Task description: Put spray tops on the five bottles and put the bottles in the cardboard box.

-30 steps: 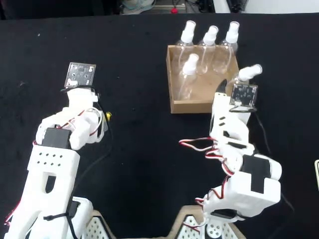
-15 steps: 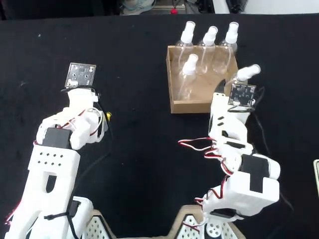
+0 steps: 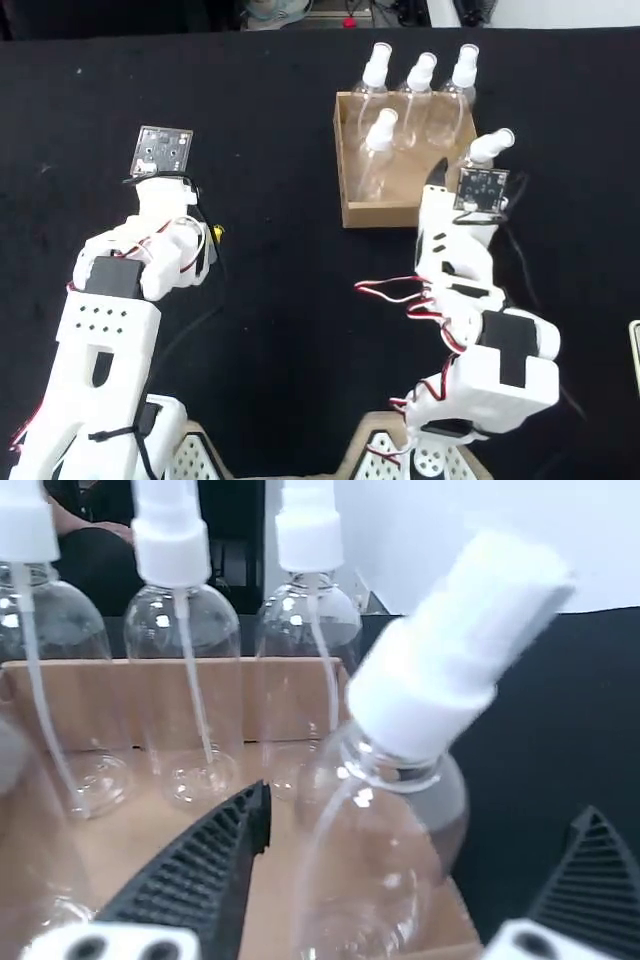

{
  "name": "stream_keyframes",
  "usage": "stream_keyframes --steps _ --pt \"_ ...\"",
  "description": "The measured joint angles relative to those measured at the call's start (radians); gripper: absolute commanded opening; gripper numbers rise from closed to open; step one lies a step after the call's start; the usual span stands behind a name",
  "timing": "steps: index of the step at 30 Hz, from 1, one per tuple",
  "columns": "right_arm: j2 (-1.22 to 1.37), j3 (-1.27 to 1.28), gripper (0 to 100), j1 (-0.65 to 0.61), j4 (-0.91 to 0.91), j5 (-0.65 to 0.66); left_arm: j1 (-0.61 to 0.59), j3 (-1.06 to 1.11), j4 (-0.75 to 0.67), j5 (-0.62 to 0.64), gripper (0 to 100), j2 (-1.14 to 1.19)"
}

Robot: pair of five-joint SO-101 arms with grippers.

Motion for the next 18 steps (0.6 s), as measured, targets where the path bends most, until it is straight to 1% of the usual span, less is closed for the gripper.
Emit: stream_keyframes --steps 18 --pt "-0.002 0.011 40.4 -0.008 0.000 0.000 0.000 0.000 0.000 0.000 17 0.000"
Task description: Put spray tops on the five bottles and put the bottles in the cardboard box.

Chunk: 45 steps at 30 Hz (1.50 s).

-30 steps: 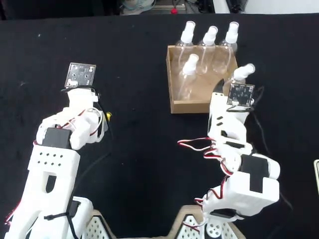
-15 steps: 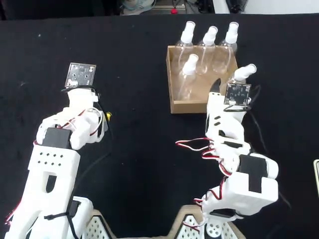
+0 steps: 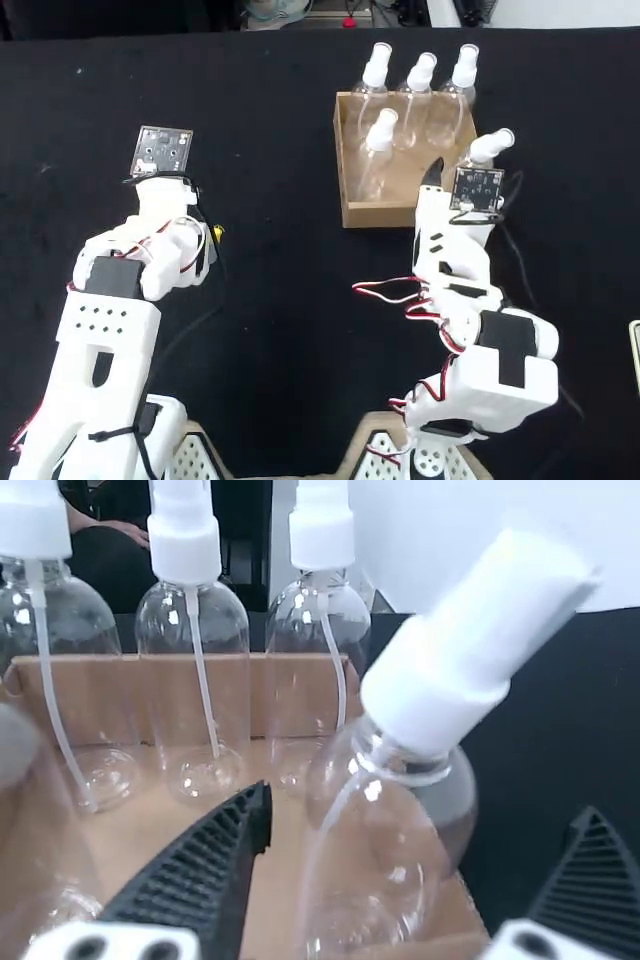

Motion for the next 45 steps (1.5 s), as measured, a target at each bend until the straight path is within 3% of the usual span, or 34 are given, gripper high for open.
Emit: stream_keyframes --steps 10,12,14,17,19,22,28,35,40,45 --pt "-0.232 0.146 39.6 -0.002 -0.002 0.000 0.000 0.000 0.000 0.000 17 0.000" --pt "-0.304 0.212 32.9 -0.002 -0.002 0.000 0.000 0.000 0.000 0.000 12 0.000" --pt "-0.384 0.292 20.0 -0.002 -0.002 0.000 0.000 0.000 0.000 0.000 3 0.000" --pt "-0.516 0.405 0.2 -0.002 -0.002 0.000 0.000 0.000 0.000 0.000 4 -0.002" --pt "-0.611 0.473 5.7 -0.002 -0.002 0.000 0.000 0.025 0.000 0.000 3 -0.026" --pt "-0.743 0.506 2.5 -0.002 0.040 0.000 0.000 0.071 0.006 0.000 3 -0.103" --pt "-0.974 0.506 1.1 0.029 0.460 0.000 -0.006 0.249 0.017 0.000 3 -0.370" --pt "-1.341 0.508 1.1 0.031 1.126 0.002 -0.098 0.425 0.017 0.000 3 -0.655" --pt "-1.653 0.512 1.1 -0.037 1.574 0.002 -0.164 0.568 0.017 0.000 3 -0.799" --pt "-1.896 0.532 1.1 -0.046 1.890 0.002 -0.210 0.741 0.017 -0.014 3 -0.951"
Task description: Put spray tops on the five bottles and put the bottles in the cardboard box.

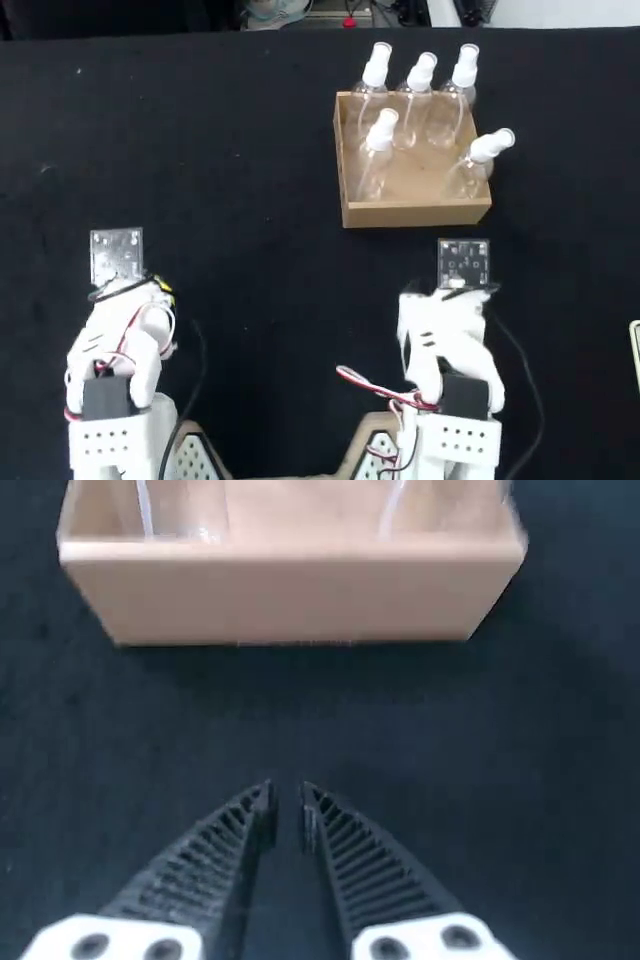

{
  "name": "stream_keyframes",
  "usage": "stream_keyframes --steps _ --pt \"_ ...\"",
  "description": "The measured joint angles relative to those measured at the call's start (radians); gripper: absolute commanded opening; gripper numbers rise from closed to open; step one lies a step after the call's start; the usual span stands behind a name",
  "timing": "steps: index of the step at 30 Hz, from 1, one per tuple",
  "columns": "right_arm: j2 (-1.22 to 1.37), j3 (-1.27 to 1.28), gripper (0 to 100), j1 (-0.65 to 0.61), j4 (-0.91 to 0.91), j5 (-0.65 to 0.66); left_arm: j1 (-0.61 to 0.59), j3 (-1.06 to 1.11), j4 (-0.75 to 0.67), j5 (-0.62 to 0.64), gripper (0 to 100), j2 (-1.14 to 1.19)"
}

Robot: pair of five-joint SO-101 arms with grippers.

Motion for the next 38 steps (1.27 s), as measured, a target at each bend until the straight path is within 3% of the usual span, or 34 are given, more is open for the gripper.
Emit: stream_keyframes --steps 7,16,19,23,38 --pt "-0.008 0.000 1.1 0.000 0.212 0.000 -0.043 0.101 0.018 -0.166 3 -0.035" --pt "-0.008 0.000 1.1 0.000 0.247 0.000 -0.084 0.101 0.236 -0.189 3 -0.037" --pt "-0.008 0.000 1.1 0.000 0.247 0.000 -0.143 0.101 0.241 -0.133 3 -0.037" --pt "-0.008 0.000 1.1 0.000 0.247 0.000 -0.184 0.101 0.241 0.051 3 -0.037" --pt "-0.008 0.000 1.1 0.000 0.247 0.000 -0.190 0.103 0.241 0.084 3 -0.037"
